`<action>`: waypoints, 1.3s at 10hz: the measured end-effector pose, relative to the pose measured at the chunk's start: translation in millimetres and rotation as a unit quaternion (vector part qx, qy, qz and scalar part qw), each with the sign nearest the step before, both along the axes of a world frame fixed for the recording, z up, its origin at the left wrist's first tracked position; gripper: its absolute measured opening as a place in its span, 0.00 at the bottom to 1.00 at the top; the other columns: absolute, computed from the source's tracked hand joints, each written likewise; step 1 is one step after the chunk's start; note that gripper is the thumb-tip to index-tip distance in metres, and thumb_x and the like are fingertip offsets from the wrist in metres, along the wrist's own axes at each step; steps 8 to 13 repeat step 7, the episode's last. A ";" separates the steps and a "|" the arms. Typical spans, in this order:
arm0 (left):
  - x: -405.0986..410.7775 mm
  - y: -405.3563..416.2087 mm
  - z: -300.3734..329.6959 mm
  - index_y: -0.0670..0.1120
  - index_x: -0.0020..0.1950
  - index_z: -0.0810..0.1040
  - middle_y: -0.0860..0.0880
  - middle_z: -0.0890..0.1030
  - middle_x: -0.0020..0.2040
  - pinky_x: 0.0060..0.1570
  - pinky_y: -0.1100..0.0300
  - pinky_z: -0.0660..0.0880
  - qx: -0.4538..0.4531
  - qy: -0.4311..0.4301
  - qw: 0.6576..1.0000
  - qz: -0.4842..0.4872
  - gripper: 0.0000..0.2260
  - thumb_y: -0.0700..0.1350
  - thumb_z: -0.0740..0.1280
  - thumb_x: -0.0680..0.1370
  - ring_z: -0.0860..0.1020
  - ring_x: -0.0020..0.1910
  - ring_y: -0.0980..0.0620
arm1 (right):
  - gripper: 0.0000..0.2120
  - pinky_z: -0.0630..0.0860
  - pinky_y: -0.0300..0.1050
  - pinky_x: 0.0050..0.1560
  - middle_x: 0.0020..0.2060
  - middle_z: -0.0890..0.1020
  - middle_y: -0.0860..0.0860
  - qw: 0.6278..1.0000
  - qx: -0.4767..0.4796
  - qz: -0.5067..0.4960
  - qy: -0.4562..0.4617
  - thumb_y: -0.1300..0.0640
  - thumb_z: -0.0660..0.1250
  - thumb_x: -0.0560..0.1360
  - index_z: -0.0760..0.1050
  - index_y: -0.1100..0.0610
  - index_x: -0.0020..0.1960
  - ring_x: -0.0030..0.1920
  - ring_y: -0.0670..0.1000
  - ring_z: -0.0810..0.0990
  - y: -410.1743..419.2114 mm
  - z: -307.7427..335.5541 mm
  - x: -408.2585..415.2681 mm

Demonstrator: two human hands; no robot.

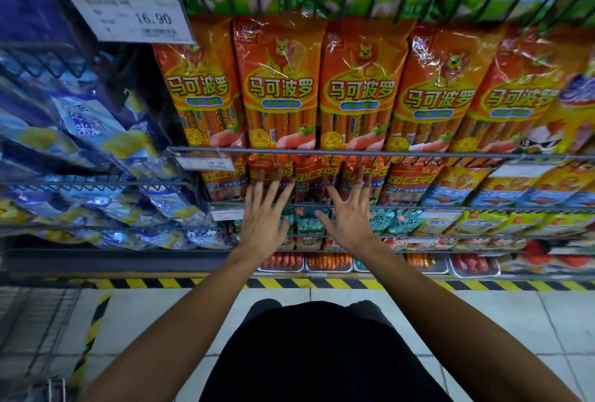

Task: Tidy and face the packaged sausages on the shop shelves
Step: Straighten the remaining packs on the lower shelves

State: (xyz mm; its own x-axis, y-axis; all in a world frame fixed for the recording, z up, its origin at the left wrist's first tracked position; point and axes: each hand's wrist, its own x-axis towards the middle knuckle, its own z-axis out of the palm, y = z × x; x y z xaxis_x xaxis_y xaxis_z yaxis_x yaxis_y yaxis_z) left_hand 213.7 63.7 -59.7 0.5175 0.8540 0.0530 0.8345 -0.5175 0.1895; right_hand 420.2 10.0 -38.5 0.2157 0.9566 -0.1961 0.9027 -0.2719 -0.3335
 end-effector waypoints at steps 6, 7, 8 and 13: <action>25.3 3.1 -1.5 0.59 0.83 0.52 0.44 0.37 0.84 0.79 0.34 0.46 -0.078 0.018 0.997 0.023 0.29 0.61 0.58 0.84 0.38 0.80 0.31 | 0.31 0.53 0.64 0.80 0.82 0.50 0.59 0.997 0.052 0.033 0.045 0.41 0.61 0.83 0.58 0.50 0.82 0.82 0.65 0.47 -16.3 -4.6 40.8; 10.3 -7.8 -5.8 0.53 0.84 0.57 0.44 0.51 0.84 0.78 0.34 0.55 -0.083 -0.046 0.995 0.031 0.30 0.55 0.64 0.84 0.49 0.82 0.34 | 0.31 0.59 0.63 0.79 0.82 0.53 0.55 0.992 0.059 0.046 0.103 0.44 0.62 0.83 0.57 0.49 0.82 0.82 0.60 0.49 -34.6 -10.9 51.7; 10.3 -7.8 -5.8 0.53 0.84 0.57 0.44 0.51 0.84 0.78 0.34 0.55 -0.083 -0.046 0.995 0.031 0.30 0.55 0.64 0.84 0.49 0.82 0.34 | 0.31 0.59 0.63 0.79 0.82 0.53 0.55 0.992 0.059 0.046 0.103 0.44 0.62 0.83 0.57 0.49 0.82 0.82 0.60 0.49 -34.6 -10.9 51.7; 10.3 -7.8 -5.8 0.53 0.84 0.57 0.44 0.51 0.84 0.78 0.34 0.55 -0.083 -0.046 0.995 0.031 0.30 0.55 0.64 0.84 0.49 0.82 0.34 | 0.31 0.59 0.63 0.79 0.82 0.53 0.55 0.992 0.059 0.046 0.103 0.44 0.62 0.83 0.57 0.49 0.82 0.82 0.60 0.49 -34.6 -10.9 51.7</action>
